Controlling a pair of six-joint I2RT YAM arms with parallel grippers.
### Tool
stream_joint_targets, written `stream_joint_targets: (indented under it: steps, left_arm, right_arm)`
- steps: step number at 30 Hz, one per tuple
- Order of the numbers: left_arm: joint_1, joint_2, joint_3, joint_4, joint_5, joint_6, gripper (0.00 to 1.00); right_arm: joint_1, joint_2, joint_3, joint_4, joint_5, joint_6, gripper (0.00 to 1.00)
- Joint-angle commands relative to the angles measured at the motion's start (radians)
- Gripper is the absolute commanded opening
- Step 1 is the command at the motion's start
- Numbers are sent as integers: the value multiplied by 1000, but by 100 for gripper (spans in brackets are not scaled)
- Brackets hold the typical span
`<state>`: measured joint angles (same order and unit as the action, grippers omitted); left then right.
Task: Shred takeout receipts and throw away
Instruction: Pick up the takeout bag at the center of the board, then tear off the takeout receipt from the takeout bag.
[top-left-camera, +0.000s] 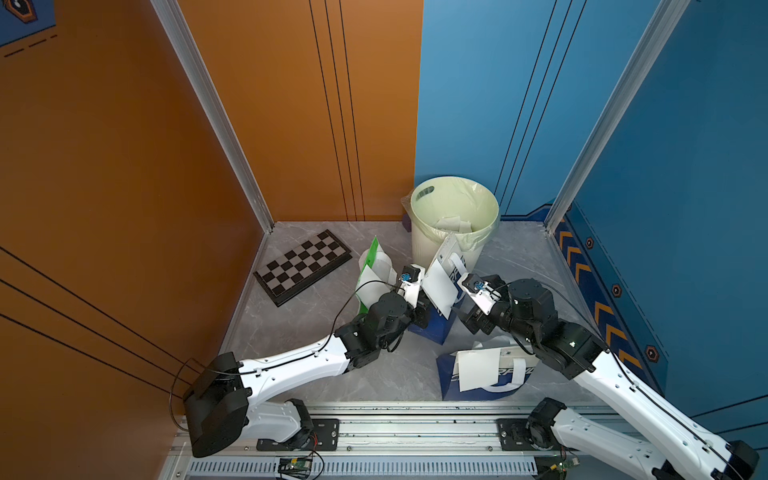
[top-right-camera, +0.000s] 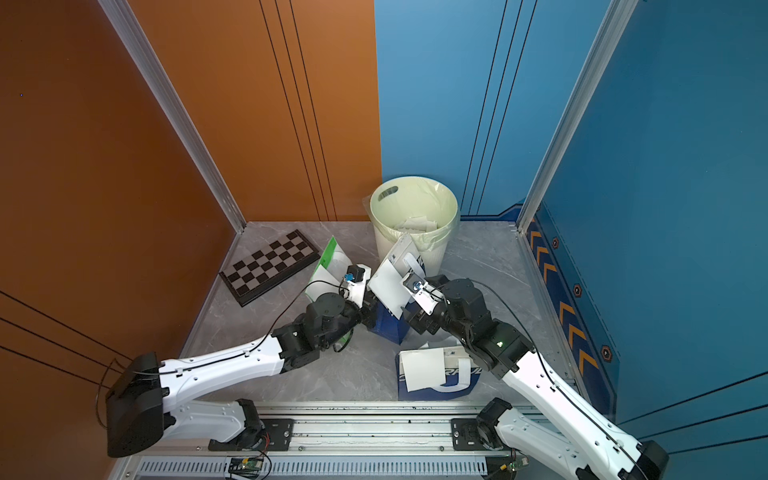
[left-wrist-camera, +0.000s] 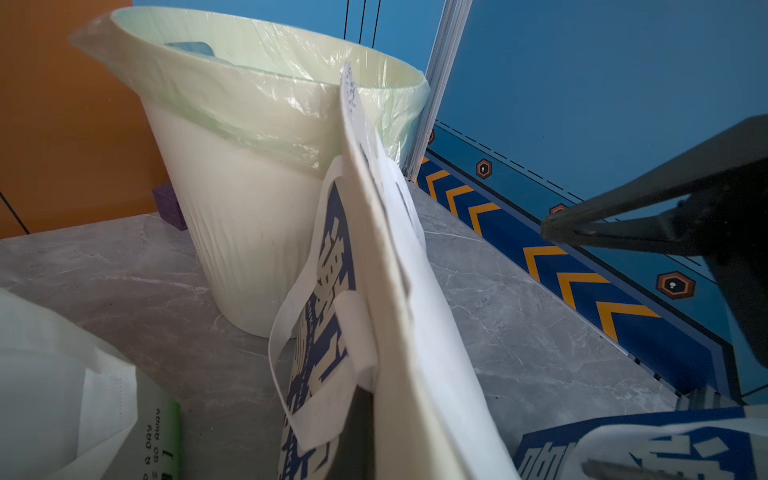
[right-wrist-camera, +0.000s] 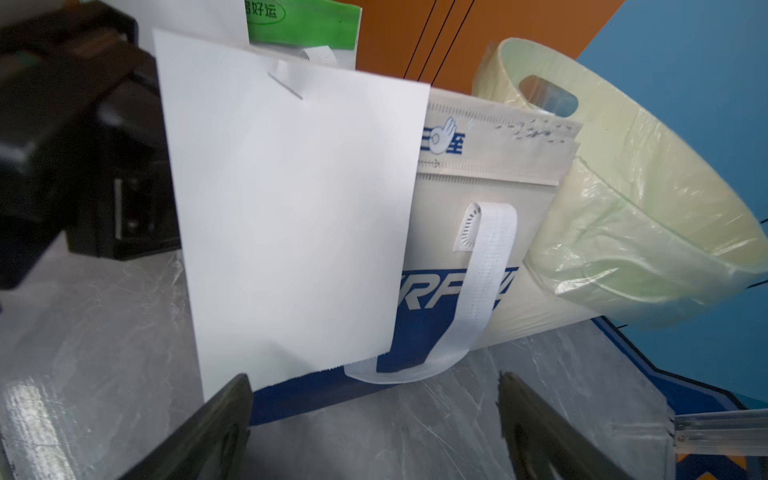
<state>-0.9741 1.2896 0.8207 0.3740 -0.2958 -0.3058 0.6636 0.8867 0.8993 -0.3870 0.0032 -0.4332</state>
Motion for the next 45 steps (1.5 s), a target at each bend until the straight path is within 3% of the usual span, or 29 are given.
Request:
stream_joint_targets:
  steps: [1, 13, 26, 34, 45]
  left_arm:
    - [12, -50, -8, 66, -41, -53, 0]
    - [53, -73, 10, 37, 5, -154, 0]
    - [64, -58, 41, 36, 66, -232, 0]
    - [67, -44, 45, 34, 75, -248, 0]
    - [87, -30, 37, -5, 61, -249, 0]
  right_arm:
    - [-5, 3, -20, 54, 26, -206, 94]
    - [-14, 51, -77, 179, 40, -422, 92]
    - [19, 138, -80, 305, -12, -473, 94]
    - [25, 90, -134, 456, -23, -453, 95]
    - [22, 17, -175, 517, -49, -417, 87]
